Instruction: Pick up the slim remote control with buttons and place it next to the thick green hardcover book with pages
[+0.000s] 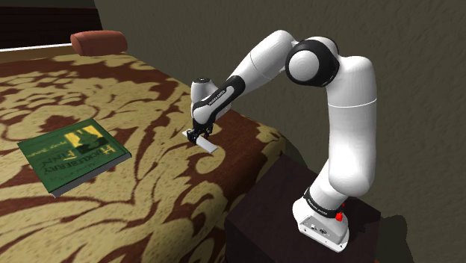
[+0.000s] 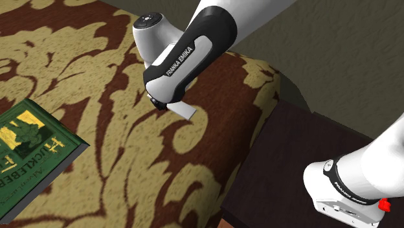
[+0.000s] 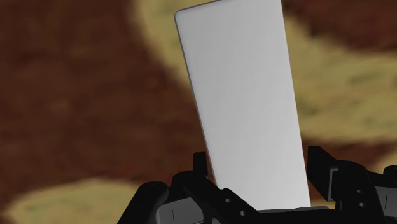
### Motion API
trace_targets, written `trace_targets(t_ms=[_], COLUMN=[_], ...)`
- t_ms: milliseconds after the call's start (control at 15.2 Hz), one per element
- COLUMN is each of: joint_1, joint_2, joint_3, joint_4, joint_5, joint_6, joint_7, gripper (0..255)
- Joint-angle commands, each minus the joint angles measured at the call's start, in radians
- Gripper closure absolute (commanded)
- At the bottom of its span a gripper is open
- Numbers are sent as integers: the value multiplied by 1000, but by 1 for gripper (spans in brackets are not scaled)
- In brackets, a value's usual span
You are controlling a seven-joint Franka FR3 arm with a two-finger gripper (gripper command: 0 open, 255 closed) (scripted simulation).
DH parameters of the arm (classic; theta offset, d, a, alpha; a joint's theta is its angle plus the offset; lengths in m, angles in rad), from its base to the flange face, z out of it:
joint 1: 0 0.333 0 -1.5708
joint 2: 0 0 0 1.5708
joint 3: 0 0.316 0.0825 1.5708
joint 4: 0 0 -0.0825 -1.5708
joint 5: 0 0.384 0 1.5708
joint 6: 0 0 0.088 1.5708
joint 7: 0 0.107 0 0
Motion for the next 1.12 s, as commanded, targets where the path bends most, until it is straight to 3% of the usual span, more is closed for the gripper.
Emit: trace_targets(t_ms=[0, 1056], joint_1=[0, -6], joint_2=[1, -140], joint_3=[0, 8], joint_4=[-1, 4], joint_5=[0, 14], joint_6=[0, -146], joint_7=[1, -12], gripper=[255, 255])
